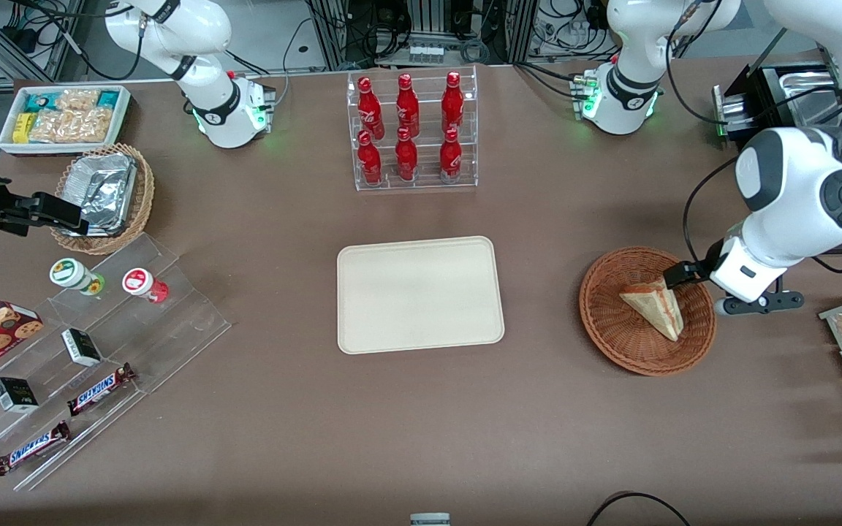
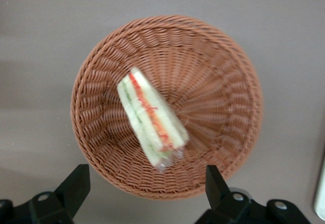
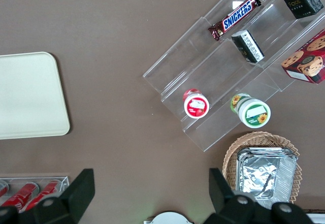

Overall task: Place sandwich from basket to tray
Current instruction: 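Move the left gripper down over the wrapped sandwich in the wicker basket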

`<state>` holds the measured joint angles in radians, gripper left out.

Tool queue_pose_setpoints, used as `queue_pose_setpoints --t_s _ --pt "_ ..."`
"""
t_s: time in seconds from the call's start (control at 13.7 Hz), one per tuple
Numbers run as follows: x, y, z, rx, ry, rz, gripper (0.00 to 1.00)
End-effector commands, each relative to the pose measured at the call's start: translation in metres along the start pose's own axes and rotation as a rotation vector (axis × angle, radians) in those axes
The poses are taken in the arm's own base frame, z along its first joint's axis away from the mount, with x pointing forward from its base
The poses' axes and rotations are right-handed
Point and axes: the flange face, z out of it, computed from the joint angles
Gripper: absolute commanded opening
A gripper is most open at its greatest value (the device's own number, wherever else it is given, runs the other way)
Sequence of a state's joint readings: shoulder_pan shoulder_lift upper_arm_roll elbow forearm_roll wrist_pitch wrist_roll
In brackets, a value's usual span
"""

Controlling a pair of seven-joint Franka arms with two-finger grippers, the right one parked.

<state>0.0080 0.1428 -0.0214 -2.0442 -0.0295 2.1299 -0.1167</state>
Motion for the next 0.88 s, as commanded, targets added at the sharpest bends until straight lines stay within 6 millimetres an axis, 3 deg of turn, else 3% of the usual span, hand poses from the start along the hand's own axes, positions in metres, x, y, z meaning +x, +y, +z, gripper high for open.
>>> queue_pose_setpoints --t_s 0.0,0.22,0.44,0.8 --pt "-0.001 -0.019 0.006 -0.013 -0.003 -0.091 1.00" --pt "-0.001 -0.024 0.022 -0.036 -0.004 -0.285 1.00" --pt "0.003 -0.014 0.035 -0.036 -0.009 -0.456 1.00" --pt "0.007 0.006 0.056 -0.035 -0.009 -0.524 1.00"
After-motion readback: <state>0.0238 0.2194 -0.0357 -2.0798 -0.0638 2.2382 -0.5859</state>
